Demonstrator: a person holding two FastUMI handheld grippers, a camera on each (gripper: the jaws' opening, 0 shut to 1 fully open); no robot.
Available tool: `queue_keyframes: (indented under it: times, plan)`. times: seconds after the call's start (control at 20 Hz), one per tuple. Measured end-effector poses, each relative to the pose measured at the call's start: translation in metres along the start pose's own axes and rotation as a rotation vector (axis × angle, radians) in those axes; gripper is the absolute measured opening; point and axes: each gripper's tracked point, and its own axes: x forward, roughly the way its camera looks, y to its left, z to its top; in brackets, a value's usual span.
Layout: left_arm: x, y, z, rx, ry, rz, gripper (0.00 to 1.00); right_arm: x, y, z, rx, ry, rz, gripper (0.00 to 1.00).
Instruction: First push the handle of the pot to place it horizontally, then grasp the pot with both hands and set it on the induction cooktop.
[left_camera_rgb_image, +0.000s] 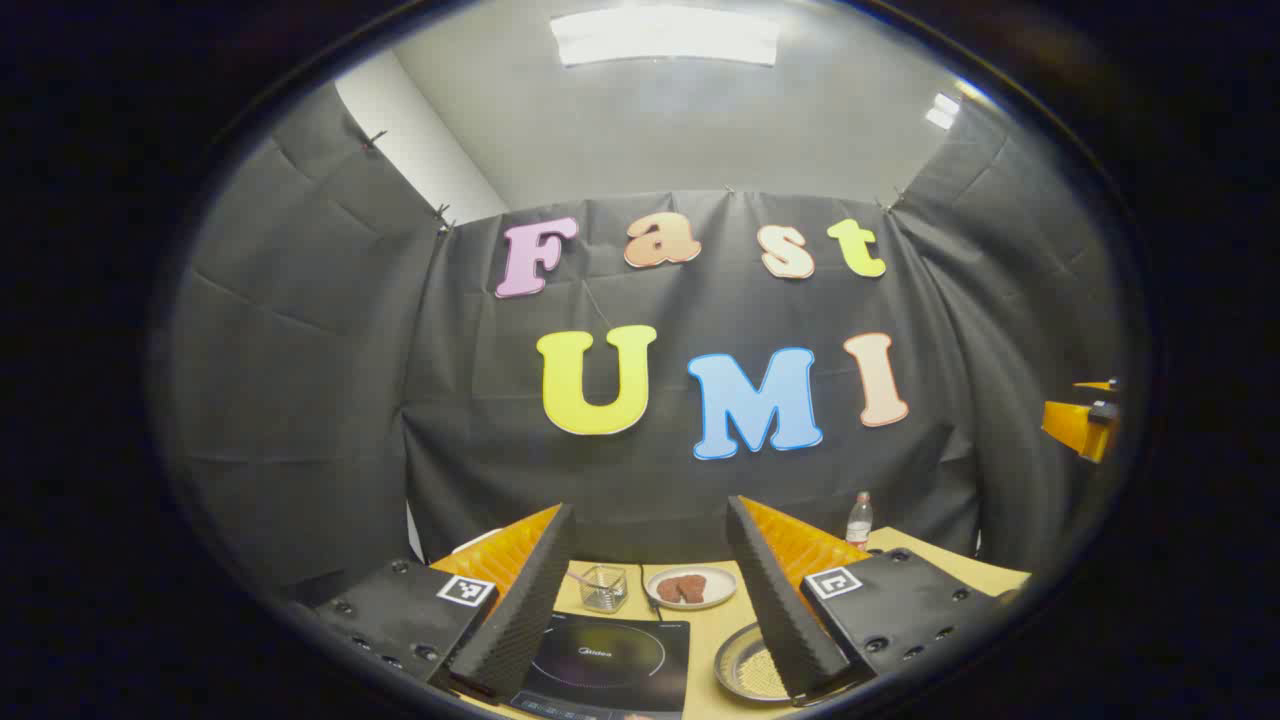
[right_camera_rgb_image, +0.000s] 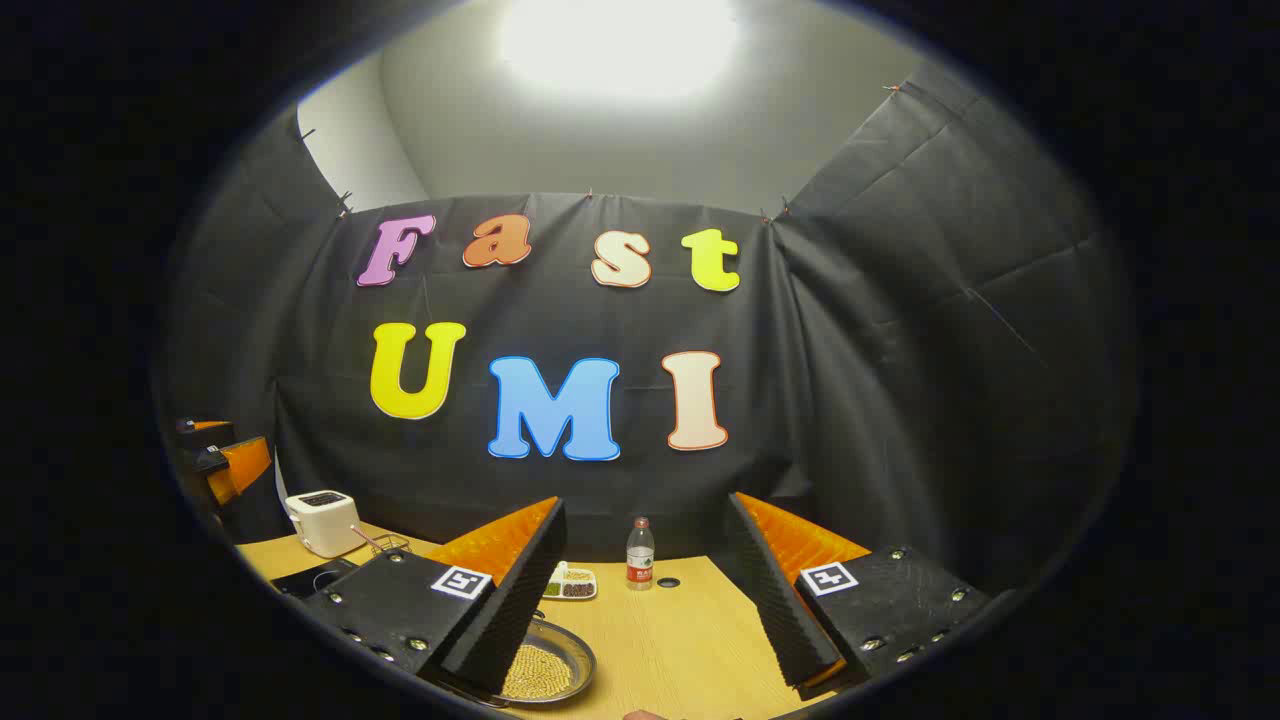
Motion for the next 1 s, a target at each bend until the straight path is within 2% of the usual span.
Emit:
queue_keyframes:
  times: [0.05, 0.1, 0.2, 0.35, 0.4, 0.65, 0.85, 0.9, 0.95, 1.0]
  plan:
    - [-0.001, 0.000, 0.000, 0.000, 0.003, -0.004, 0.91, -0.002, 0.001, 0.002, 0.000, -0.003, 0.000, 0.96]
    - [-0.001, 0.001, -0.001, -0.001, 0.003, -0.006, 1.00, -0.004, 0.002, 0.004, 0.001, -0.005, -0.002, 0.96]
    - [-0.005, 0.002, 0.000, 0.002, 0.000, -0.008, 0.97, -0.009, 0.002, 0.005, -0.002, -0.011, -0.006, 0.96]
    - [-0.011, 0.005, 0.004, 0.007, -0.008, -0.007, 0.97, -0.013, 0.003, 0.005, -0.004, -0.010, -0.010, 0.96]
    - [-0.012, 0.005, 0.003, 0.009, -0.008, -0.005, 0.91, -0.013, 0.002, 0.005, 0.000, -0.009, -0.016, 0.96]
    - [-0.016, 0.009, 0.002, 0.016, -0.005, 0.008, 0.91, -0.012, 0.001, 0.004, 0.008, -0.008, -0.017, 0.96]
    - [-0.016, 0.008, 0.003, 0.008, -0.004, 0.020, 0.91, -0.010, 0.006, -0.003, 0.005, 0.024, 0.015, 0.96]
    - [-0.017, 0.008, 0.003, 0.008, -0.006, 0.021, 0.97, -0.009, 0.005, -0.003, 0.005, 0.025, 0.016, 0.96]
    - [-0.017, 0.008, 0.004, 0.011, -0.009, 0.024, 0.97, -0.008, 0.005, -0.004, 0.006, 0.028, 0.019, 0.96]
    - [-0.017, 0.007, 0.005, 0.015, -0.013, 0.025, 0.91, -0.009, 0.005, -0.005, 0.008, 0.029, 0.021, 0.96]
